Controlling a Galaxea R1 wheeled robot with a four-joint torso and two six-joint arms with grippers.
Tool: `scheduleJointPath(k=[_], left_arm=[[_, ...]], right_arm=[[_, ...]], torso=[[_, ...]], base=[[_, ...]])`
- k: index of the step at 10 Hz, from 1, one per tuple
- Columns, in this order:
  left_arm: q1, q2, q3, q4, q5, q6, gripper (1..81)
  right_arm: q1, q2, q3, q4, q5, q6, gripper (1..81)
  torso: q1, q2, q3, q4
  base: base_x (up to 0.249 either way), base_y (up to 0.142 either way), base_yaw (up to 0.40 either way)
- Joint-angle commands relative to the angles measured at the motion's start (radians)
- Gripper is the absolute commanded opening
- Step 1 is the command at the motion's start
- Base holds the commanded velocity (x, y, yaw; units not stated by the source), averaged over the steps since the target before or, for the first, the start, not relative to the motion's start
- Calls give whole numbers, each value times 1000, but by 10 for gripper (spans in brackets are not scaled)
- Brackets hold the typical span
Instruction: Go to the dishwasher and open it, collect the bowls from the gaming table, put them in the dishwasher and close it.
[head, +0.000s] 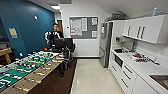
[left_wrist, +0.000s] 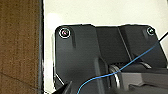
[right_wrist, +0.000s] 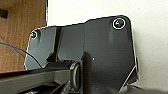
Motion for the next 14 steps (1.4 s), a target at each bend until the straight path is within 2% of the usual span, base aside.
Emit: scheduleJointPath(k=[1,3,14], left_arm=[[-38,-19,-2,10,40,8,811],[-35,-23,2,12,29,10,811],[-37,-9,-2,13,31,10,811]], right_arm=[[50,-44,65,-14,-45,-5,811],[49,-86,118,-9,-46,-5,811],[48,-25,23,-12,-46,-3,811]], torso=[[0,0,0,0],[0,0,0,0],[0,0,0,0]], base=[[0,0,363],[0,0,363],[0,0,363]])
